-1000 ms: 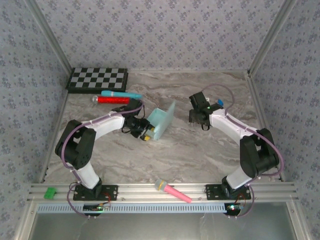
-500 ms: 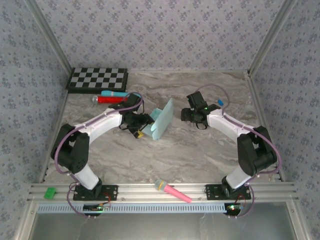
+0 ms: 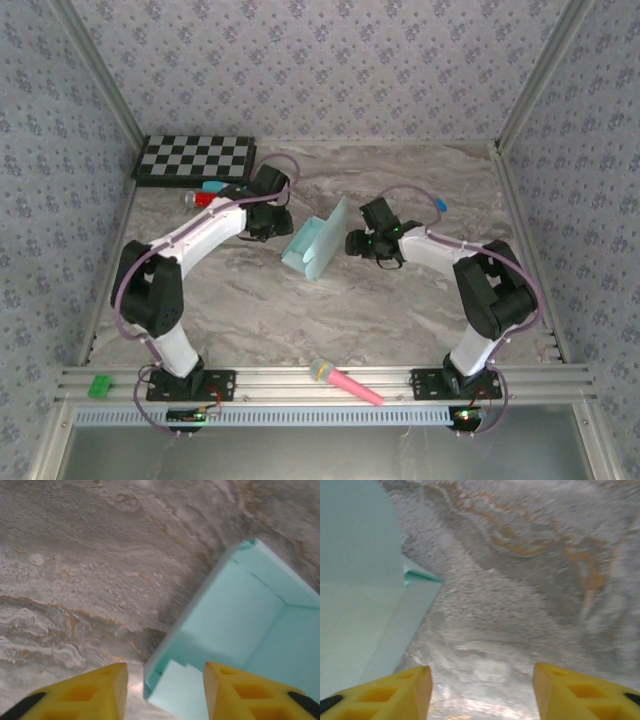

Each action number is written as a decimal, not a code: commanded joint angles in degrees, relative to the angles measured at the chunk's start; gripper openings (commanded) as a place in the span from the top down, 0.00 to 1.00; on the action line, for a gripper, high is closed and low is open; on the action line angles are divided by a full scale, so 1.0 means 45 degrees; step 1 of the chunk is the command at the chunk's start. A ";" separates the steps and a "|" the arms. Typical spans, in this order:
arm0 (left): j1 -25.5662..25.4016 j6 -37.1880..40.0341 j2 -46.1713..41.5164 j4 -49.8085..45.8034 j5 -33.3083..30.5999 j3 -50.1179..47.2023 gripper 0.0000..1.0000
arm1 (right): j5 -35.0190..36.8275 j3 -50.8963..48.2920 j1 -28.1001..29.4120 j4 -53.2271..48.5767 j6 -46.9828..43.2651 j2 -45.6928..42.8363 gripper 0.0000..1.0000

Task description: Fold the paper box

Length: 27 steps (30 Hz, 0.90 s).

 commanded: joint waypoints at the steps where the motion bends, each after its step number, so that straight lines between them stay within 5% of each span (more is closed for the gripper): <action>1: 0.0406 0.1681 0.0743 0.0116 -0.0358 0.0177 0.70 | -0.0406 0.0009 0.0205 0.0649 0.0707 0.0473 0.49; 9: 0.0621 0.1817 0.1988 0.0669 0.0675 0.0133 0.82 | -0.0665 0.0607 0.0126 0.1008 0.0671 0.1576 0.66; 27: -0.0291 0.0259 0.1003 0.2533 0.3257 -0.2767 0.88 | -0.2702 0.3864 -0.0794 0.0467 -0.1246 0.4212 0.64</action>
